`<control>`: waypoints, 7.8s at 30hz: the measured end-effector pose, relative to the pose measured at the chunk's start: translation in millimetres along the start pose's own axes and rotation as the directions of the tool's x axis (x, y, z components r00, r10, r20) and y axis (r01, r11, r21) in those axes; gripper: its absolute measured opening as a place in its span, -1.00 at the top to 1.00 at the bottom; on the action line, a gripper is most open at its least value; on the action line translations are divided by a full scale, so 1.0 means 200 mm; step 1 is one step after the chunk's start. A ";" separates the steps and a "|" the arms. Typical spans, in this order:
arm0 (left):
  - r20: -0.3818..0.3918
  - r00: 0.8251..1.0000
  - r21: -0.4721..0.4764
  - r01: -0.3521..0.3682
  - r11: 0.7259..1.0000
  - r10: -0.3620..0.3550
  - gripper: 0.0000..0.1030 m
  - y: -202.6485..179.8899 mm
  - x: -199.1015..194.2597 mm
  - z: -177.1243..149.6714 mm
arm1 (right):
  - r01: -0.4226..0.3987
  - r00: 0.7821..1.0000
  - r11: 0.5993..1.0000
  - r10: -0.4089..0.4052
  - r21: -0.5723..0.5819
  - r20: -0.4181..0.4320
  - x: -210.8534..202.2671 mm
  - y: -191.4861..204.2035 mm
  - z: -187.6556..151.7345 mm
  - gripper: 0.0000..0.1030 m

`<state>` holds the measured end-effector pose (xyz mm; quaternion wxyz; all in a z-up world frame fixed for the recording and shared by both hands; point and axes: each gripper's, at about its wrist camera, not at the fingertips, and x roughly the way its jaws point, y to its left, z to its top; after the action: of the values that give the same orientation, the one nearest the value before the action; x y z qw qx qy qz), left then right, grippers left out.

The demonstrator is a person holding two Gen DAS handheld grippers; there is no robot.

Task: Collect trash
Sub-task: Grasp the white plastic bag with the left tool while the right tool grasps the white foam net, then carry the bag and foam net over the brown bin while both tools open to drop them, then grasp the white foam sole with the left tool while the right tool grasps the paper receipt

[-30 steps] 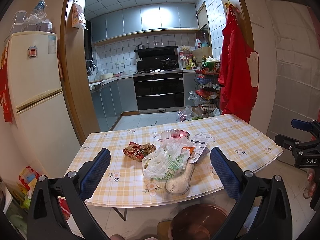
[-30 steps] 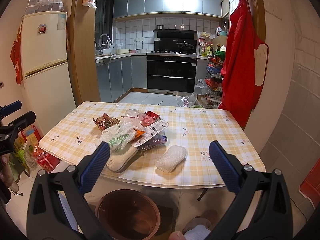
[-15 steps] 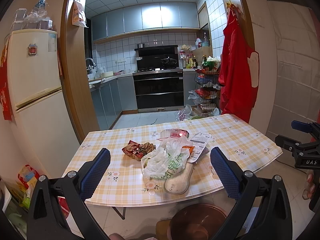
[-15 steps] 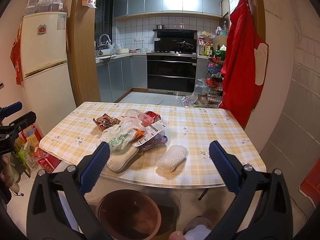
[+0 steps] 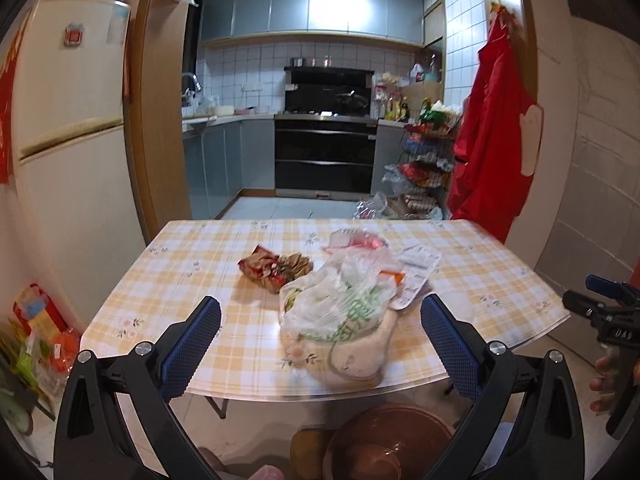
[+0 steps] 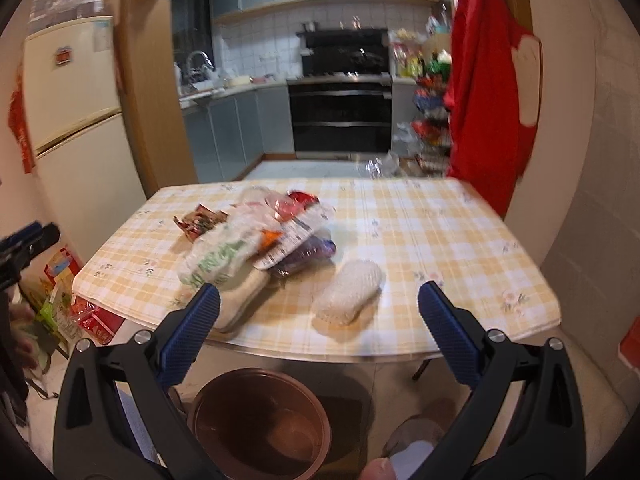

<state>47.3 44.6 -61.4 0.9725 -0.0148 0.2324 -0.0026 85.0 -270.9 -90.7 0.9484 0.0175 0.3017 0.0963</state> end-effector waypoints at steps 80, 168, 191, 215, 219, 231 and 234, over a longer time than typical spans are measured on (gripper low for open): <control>-0.141 0.990 0.013 0.004 1.000 -0.002 0.93 0.11 0.72 0.02 | -0.093 0.984 0.968 0.125 0.232 -0.129 0.89 -0.22 -0.08 0.69; -0.207 0.974 -0.143 0.061 0.988 -0.091 -0.89 0.09 0.19 -0.47 | -0.215 0.944 0.976 0.218 0.042 -0.247 0.41 0.27 -0.48 -0.21; -0.290 0.948 -0.081 0.111 0.990 -0.130 -0.89 -0.03 0.43 -0.51 | -0.074 0.958 0.989 0.106 0.128 -0.265 0.58 0.07 -0.50 -0.88; -0.383 0.923 0.391 0.126 0.912 0.037 -0.69 -0.58 1.31 -0.59 | -0.068 0.950 0.968 0.137 0.240 -0.282 0.97 -0.17 -0.34 -0.89; -0.378 0.922 0.400 0.075 0.914 0.089 -0.42 -0.55 1.36 -0.61 | -0.066 0.955 0.972 0.127 0.228 -0.269 1.01 -0.20 -0.29 -0.89; -0.324 0.945 0.203 0.109 0.973 -0.039 0.51 -0.31 1.16 -0.44 | -0.175 0.957 0.959 0.219 0.224 -0.189 1.17 -0.17 -0.01 -0.57; -0.328 0.942 0.155 0.126 0.980 -0.069 0.58 -0.26 1.13 -0.42 | -0.197 0.956 0.959 0.234 0.203 -0.176 1.22 -0.13 0.07 -0.55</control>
<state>210.8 -12.1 -236.4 0.9179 0.0590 0.3855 -0.0735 292.5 -247.9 -221.7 0.8916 0.1280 0.3986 0.1725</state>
